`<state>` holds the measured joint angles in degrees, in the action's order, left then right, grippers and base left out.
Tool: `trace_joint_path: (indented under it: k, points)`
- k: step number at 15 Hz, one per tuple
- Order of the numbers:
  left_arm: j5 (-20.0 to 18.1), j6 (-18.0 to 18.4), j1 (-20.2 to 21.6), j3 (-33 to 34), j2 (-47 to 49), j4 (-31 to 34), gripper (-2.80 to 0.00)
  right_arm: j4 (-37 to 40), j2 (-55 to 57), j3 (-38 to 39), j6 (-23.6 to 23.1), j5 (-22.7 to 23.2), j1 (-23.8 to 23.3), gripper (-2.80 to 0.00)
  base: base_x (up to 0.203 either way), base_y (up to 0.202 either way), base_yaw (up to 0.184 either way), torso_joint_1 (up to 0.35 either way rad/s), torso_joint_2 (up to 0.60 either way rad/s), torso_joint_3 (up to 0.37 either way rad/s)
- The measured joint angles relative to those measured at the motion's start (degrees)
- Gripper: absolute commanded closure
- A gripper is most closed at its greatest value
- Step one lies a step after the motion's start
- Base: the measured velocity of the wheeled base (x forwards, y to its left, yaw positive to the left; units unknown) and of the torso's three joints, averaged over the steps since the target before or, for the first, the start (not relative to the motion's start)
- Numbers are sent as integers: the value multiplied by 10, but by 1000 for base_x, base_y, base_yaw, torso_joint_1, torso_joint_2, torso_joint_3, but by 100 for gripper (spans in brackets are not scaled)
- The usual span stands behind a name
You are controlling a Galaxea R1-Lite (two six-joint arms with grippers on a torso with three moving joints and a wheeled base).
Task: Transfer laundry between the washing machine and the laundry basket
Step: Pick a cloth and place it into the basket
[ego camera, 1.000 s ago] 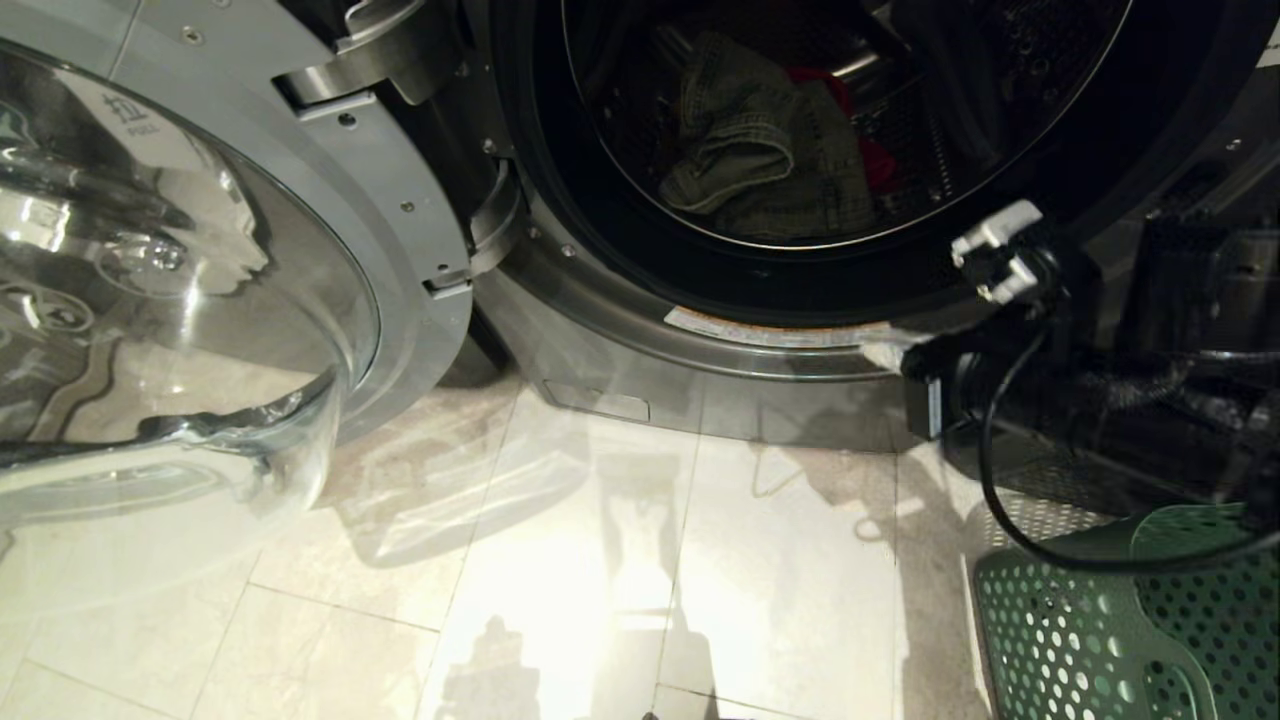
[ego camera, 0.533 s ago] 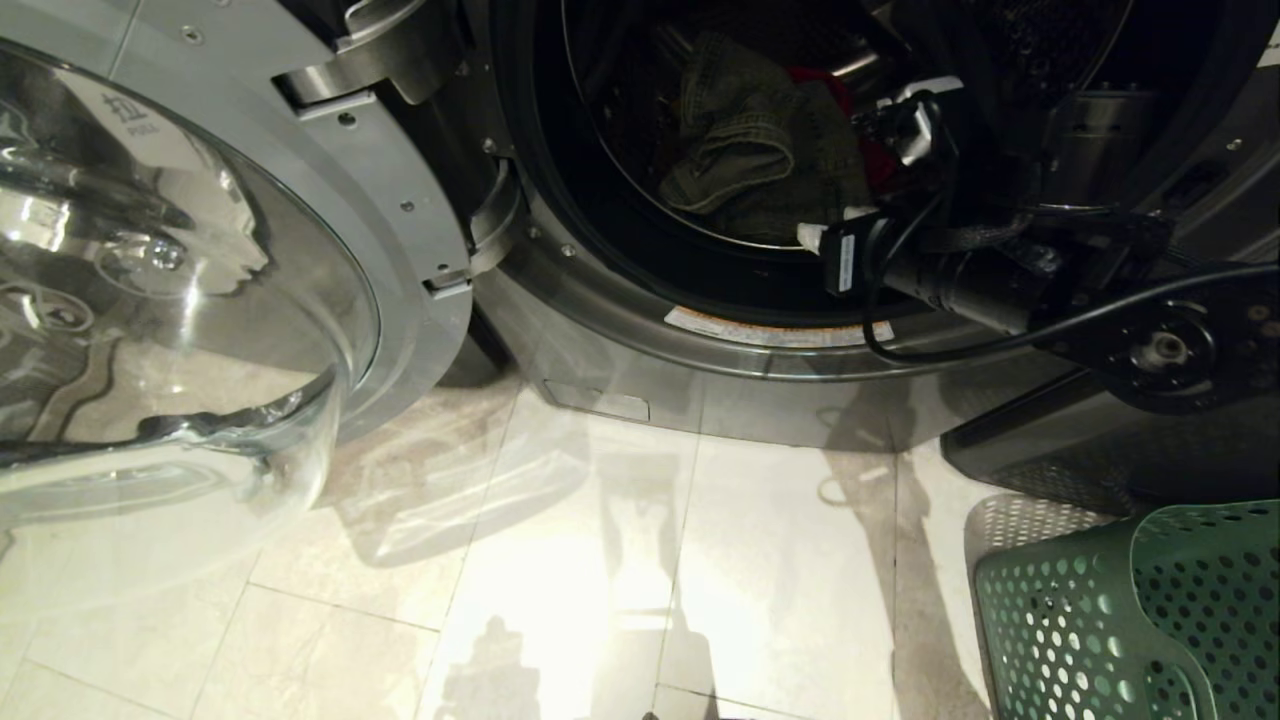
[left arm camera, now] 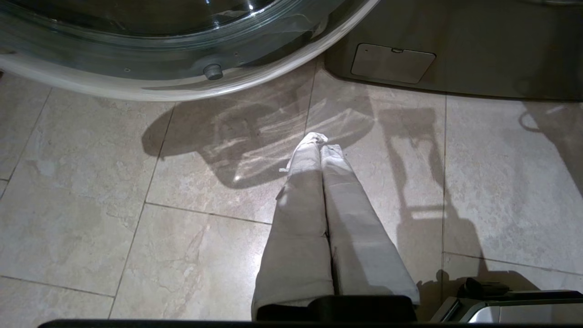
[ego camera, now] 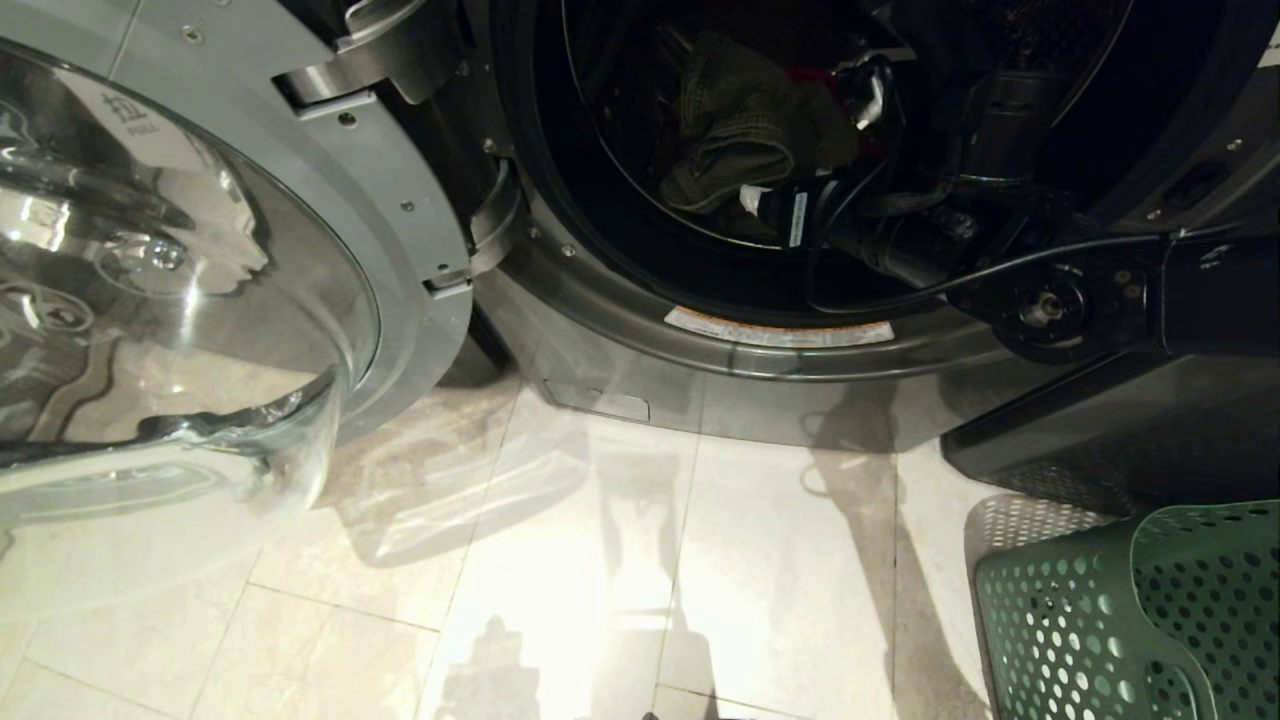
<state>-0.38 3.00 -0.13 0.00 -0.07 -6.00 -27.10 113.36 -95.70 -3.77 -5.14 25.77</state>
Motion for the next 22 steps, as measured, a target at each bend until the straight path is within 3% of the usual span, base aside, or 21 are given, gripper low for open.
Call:
trace_joint_path:
  k: [6,10,14,20,21,22]
  points:
    - [0,3,0,0,0,1,0,-2,52,-100,-2,-6,0,-280,0,0,0,0,0,0]
    - [1,6,0,0,0,2,0,-4,100,-152,-20,-35,-1,-280,0,0,0,0,0,0]
    - [1,6,0,0,0,2,0,-64,134,-160,-60,-60,-4,-280,0,0,0,0,0,0]
    - [1,7,0,0,0,2,0,-91,149,-162,-58,-72,-4,-280,0,0,0,0,0,0]
    - [1,7,0,0,0,2,0,-92,150,-163,-57,-72,-4,0,0,0,0,0,0,0]
    - [1,7,0,0,0,2,0,-98,153,-164,-58,-72,-4,0,0,0,0,0,0,0]
